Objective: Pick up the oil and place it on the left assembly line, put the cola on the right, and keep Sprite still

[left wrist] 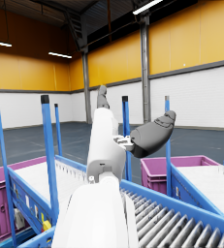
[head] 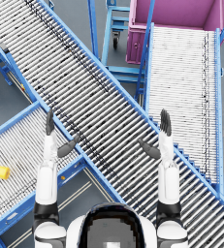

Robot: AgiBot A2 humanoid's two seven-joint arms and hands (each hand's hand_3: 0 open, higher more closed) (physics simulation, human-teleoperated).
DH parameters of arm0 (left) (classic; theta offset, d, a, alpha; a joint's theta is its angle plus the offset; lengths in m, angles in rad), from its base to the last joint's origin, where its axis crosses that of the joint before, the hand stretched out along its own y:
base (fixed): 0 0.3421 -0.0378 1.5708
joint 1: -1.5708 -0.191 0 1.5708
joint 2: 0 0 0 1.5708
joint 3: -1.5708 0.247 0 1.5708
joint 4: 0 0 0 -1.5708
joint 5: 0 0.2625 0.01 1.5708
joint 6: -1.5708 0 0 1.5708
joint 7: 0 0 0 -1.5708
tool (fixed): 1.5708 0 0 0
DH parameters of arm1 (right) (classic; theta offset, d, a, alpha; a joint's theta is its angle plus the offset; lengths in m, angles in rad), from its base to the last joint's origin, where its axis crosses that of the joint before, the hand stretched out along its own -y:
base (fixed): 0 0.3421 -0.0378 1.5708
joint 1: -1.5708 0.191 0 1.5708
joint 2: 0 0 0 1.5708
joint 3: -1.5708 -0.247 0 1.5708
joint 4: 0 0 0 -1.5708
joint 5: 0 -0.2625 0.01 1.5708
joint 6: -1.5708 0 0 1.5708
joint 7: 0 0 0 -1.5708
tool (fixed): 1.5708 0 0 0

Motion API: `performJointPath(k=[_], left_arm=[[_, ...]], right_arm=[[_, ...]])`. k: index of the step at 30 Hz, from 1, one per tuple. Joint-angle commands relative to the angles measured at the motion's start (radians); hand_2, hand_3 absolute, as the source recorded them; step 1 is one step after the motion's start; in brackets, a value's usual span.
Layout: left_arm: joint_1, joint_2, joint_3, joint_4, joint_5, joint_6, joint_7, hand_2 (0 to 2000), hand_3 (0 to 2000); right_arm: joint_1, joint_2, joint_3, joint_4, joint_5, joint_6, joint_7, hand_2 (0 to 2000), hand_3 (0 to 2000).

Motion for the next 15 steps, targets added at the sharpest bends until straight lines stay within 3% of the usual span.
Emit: performJointPath(k=[1,15], left_arm=[[-0.005,-0.004,0.010,0.001,-0.017,0.004,0.004,0,0],[-0.067,-0.066,0.148,0.020,-0.259,0.061,0.061,0,0]], right_arm=[[-0.006,0.013,0.010,-0.003,-0.015,0.004,-0.004,0,0],[-0.087,0.188,0.152,-0.049,-0.230,0.061,-0.061,0,0]])
